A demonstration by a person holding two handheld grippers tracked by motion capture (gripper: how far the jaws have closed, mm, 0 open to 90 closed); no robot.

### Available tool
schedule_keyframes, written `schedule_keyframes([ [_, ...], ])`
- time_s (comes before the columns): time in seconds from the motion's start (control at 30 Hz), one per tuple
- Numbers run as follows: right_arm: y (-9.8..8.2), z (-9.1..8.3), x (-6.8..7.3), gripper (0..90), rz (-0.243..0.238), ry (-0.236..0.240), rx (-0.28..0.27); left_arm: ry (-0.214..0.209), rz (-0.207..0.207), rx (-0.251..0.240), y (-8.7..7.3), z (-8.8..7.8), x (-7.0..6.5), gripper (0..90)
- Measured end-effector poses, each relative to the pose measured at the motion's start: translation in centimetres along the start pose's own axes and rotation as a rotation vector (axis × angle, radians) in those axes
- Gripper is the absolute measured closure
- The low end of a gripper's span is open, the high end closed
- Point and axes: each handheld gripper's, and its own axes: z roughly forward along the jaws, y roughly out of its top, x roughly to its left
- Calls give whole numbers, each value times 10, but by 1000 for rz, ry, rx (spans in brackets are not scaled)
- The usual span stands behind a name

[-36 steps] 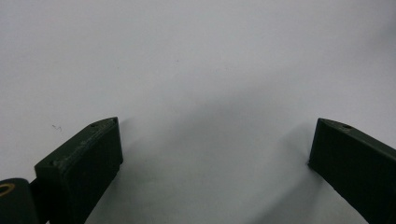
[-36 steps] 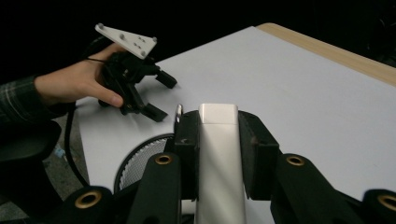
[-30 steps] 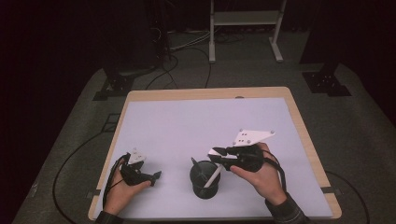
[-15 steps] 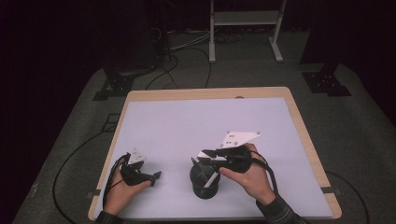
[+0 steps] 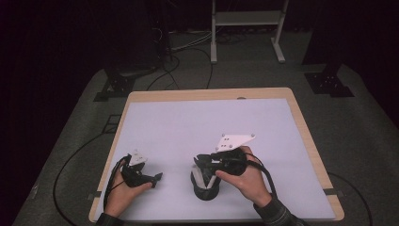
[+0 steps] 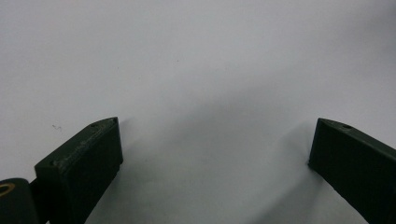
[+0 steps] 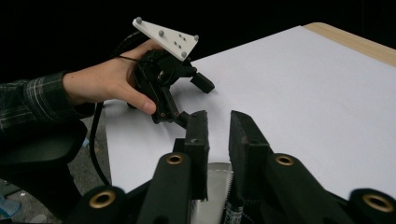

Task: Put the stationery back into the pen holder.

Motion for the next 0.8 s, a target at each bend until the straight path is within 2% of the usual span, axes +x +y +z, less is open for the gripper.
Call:
schedule_keyframes([
  [0.23, -4, -3, -2, 767, 7, -14, 10, -1, -1, 1, 0, 0, 0, 14],
  [0.33, -6, -7, -7, 757, 11, -31, 9, 1, 3, 1, 0, 0, 0, 14],
  [0.8, -18, -40, -33, 733, 56, -131, -10, -1, 0, 1, 0, 0, 0, 14],
])
